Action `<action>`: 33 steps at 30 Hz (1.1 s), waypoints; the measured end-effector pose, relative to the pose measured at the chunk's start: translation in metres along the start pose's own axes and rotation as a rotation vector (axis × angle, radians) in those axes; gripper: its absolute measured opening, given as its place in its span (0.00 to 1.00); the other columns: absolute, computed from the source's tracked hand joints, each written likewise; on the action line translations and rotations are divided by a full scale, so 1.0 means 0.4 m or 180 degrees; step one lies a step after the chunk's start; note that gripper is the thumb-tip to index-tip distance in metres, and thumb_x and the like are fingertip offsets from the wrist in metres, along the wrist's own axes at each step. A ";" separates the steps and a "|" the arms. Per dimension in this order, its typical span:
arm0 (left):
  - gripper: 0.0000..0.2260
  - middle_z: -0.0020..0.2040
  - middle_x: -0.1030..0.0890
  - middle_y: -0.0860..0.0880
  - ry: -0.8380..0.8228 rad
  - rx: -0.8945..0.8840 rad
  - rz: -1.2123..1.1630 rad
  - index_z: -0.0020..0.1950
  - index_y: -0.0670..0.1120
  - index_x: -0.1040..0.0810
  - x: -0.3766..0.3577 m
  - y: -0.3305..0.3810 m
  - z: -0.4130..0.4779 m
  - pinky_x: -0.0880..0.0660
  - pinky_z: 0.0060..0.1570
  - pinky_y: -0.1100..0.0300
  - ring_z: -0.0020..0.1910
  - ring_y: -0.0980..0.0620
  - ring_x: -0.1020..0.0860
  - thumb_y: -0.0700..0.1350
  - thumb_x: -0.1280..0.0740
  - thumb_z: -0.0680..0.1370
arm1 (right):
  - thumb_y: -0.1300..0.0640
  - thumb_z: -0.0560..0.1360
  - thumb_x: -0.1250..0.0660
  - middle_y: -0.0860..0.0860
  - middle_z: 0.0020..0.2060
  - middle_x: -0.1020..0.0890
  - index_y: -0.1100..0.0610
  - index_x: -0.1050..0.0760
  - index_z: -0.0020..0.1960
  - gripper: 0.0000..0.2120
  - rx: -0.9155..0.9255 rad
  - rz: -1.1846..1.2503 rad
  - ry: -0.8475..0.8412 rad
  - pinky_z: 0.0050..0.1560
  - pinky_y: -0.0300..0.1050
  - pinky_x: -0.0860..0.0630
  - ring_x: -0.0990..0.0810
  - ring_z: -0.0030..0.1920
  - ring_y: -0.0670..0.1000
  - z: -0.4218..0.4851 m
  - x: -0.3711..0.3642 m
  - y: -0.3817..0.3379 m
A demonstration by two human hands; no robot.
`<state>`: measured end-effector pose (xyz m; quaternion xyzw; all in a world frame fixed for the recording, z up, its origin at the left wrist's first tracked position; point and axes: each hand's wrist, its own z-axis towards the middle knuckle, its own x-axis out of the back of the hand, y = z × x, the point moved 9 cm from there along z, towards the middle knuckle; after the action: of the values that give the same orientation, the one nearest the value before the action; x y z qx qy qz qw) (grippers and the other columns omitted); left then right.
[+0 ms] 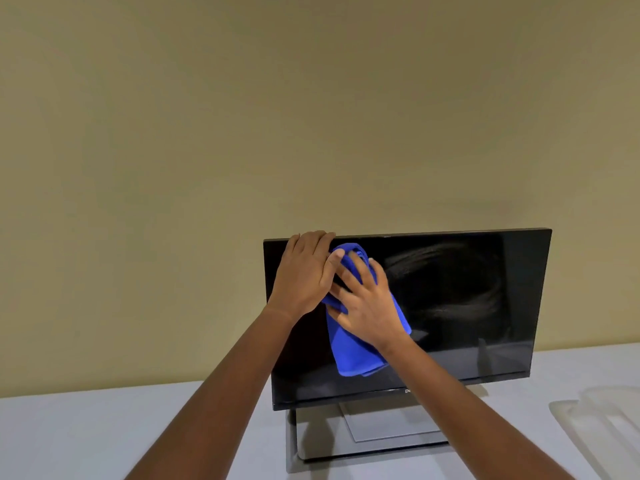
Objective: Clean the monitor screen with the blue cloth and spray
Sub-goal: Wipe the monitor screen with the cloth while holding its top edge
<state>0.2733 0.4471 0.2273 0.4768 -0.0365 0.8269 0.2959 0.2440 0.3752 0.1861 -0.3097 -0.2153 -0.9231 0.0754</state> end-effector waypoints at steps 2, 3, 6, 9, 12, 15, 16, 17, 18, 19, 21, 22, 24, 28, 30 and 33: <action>0.22 0.68 0.29 0.46 0.0030 -0.0006 -0.0049 0.70 0.44 0.35 0.002 0.001 0.005 0.47 0.71 0.55 0.69 0.49 0.34 0.52 0.53 0.81 | 0.44 0.69 0.35 0.52 0.65 0.24 0.49 0.26 0.64 0.24 -0.0032 -0.0078 0.0087 0.60 0.65 0.30 0.37 0.67 0.58 -0.008 0.006 0.053; 0.21 0.67 0.28 0.45 0.0055 -0.0006 -0.0078 0.69 0.43 0.34 0.003 0.001 0.007 0.47 0.71 0.55 0.68 0.48 0.34 0.51 0.52 0.81 | 0.44 0.70 0.39 0.52 0.67 0.27 0.48 0.30 0.67 0.26 -0.0124 -0.0094 0.0096 0.62 0.65 0.32 0.39 0.69 0.58 -0.014 0.008 0.089; 0.19 0.66 0.28 0.45 0.0094 0.0022 -0.0159 0.69 0.43 0.33 0.002 -0.001 0.009 0.47 0.71 0.54 0.68 0.48 0.33 0.49 0.50 0.81 | 0.45 0.71 0.41 0.54 0.69 0.30 0.48 0.33 0.70 0.27 -0.0473 -0.0038 0.0048 0.64 0.65 0.34 0.41 0.70 0.60 -0.037 0.017 0.204; 0.20 0.66 0.28 0.46 0.0091 0.0019 -0.0169 0.69 0.43 0.34 -0.001 -0.001 0.008 0.48 0.72 0.54 0.68 0.48 0.34 0.50 0.50 0.81 | 0.46 0.73 0.43 0.57 0.69 0.30 0.52 0.32 0.69 0.26 -0.0942 0.0068 0.0019 0.64 0.63 0.31 0.36 0.69 0.63 -0.074 0.025 0.311; 0.20 0.66 0.28 0.46 0.0074 0.0019 -0.0111 0.69 0.43 0.34 -0.003 0.001 0.007 0.48 0.72 0.54 0.68 0.48 0.34 0.50 0.51 0.81 | 0.45 0.74 0.46 0.57 0.73 0.37 0.51 0.40 0.73 0.28 -0.1757 0.0363 0.0031 0.72 0.57 0.42 0.43 0.73 0.62 -0.137 0.020 0.405; 0.20 0.67 0.28 0.46 0.0058 0.0040 -0.0096 0.69 0.43 0.34 -0.004 0.001 0.006 0.47 0.73 0.53 0.68 0.48 0.34 0.50 0.51 0.81 | 0.46 0.75 0.45 0.53 0.76 0.45 0.49 0.46 0.75 0.30 -0.2651 0.1002 0.0156 0.74 0.55 0.49 0.52 0.76 0.60 -0.196 0.004 0.453; 0.20 0.66 0.28 0.46 0.0058 0.0051 -0.0107 0.69 0.43 0.34 -0.003 0.002 0.005 0.47 0.73 0.53 0.68 0.48 0.34 0.50 0.50 0.81 | 0.47 0.75 0.44 0.53 0.76 0.46 0.48 0.47 0.75 0.30 -0.2839 0.1125 0.0237 0.74 0.56 0.50 0.54 0.76 0.59 -0.201 0.003 0.452; 0.19 0.66 0.28 0.46 0.0060 0.0060 -0.0120 0.68 0.43 0.33 -0.002 0.003 0.005 0.47 0.73 0.52 0.68 0.48 0.34 0.50 0.50 0.81 | 0.48 0.76 0.42 0.53 0.76 0.47 0.49 0.47 0.75 0.29 -0.3002 0.1226 0.0318 0.75 0.57 0.50 0.55 0.76 0.59 -0.200 0.003 0.445; 0.19 0.66 0.28 0.46 0.0062 0.0073 -0.0132 0.68 0.43 0.33 -0.001 0.003 0.005 0.47 0.73 0.52 0.68 0.48 0.34 0.50 0.50 0.81 | 0.49 0.78 0.41 0.54 0.76 0.47 0.49 0.47 0.75 0.29 -0.3177 0.1327 0.0395 0.75 0.59 0.50 0.55 0.76 0.60 -0.195 0.003 0.434; 0.19 0.66 0.28 0.46 0.0064 0.0092 -0.0148 0.68 0.43 0.33 -0.001 0.002 0.005 0.47 0.73 0.52 0.68 0.48 0.34 0.50 0.50 0.81 | 0.49 0.78 0.40 0.55 0.76 0.47 0.50 0.46 0.75 0.29 -0.3360 0.1416 0.0467 0.75 0.59 0.50 0.55 0.75 0.61 -0.187 0.002 0.420; 0.19 0.66 0.27 0.46 0.0077 0.0138 -0.0177 0.68 0.43 0.33 0.001 0.002 0.006 0.47 0.73 0.52 0.68 0.49 0.34 0.50 0.51 0.81 | 0.49 0.77 0.38 0.58 0.75 0.46 0.53 0.44 0.75 0.29 -0.3541 0.1407 0.0562 0.75 0.58 0.51 0.53 0.75 0.64 -0.164 0.006 0.379; 0.20 0.66 0.27 0.46 0.0088 0.0149 -0.0175 0.68 0.43 0.33 0.002 0.002 0.006 0.47 0.73 0.52 0.68 0.49 0.33 0.50 0.51 0.81 | 0.50 0.77 0.37 0.60 0.75 0.44 0.55 0.43 0.74 0.29 -0.3475 0.1313 0.0573 0.74 0.58 0.51 0.51 0.74 0.65 -0.146 0.011 0.350; 0.23 0.65 0.26 0.46 0.0102 0.0151 -0.0160 0.67 0.43 0.32 0.004 0.005 0.007 0.46 0.72 0.53 0.68 0.48 0.33 0.52 0.54 0.80 | 0.50 0.76 0.36 0.62 0.73 0.41 0.56 0.39 0.73 0.29 -0.3100 0.1163 0.0534 0.71 0.61 0.45 0.48 0.73 0.68 -0.107 0.018 0.274; 0.26 0.65 0.26 0.46 0.0114 0.0176 -0.0055 0.66 0.43 0.31 0.007 0.006 0.011 0.44 0.70 0.54 0.66 0.48 0.32 0.54 0.56 0.77 | 0.48 0.71 0.34 0.59 0.71 0.33 0.53 0.34 0.70 0.29 -0.1329 0.0708 0.0127 0.64 0.66 0.35 0.41 0.71 0.68 -0.047 0.005 0.064; 0.26 0.63 0.25 0.46 0.0147 0.0230 0.0011 0.65 0.44 0.30 0.009 0.010 0.011 0.43 0.69 0.53 0.65 0.48 0.30 0.54 0.56 0.77 | 0.49 0.65 0.28 0.57 0.67 0.27 0.50 0.29 0.66 0.31 -0.0440 0.0333 -0.0066 0.60 0.67 0.31 0.33 0.68 0.65 -0.054 -0.014 -0.002; 0.27 0.61 0.24 0.46 0.0167 0.0311 0.0071 0.64 0.43 0.29 0.009 0.026 0.017 0.42 0.68 0.53 0.62 0.48 0.28 0.57 0.57 0.77 | 0.47 0.63 0.26 0.53 0.66 0.25 0.47 0.31 0.67 0.34 0.0097 0.0069 -0.0154 0.60 0.65 0.30 0.28 0.66 0.62 -0.067 -0.026 0.006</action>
<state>0.2716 0.4379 0.2364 0.4684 0.0064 0.8432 0.2638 0.2384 0.3614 0.1615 -0.3331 -0.2277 -0.9110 0.0849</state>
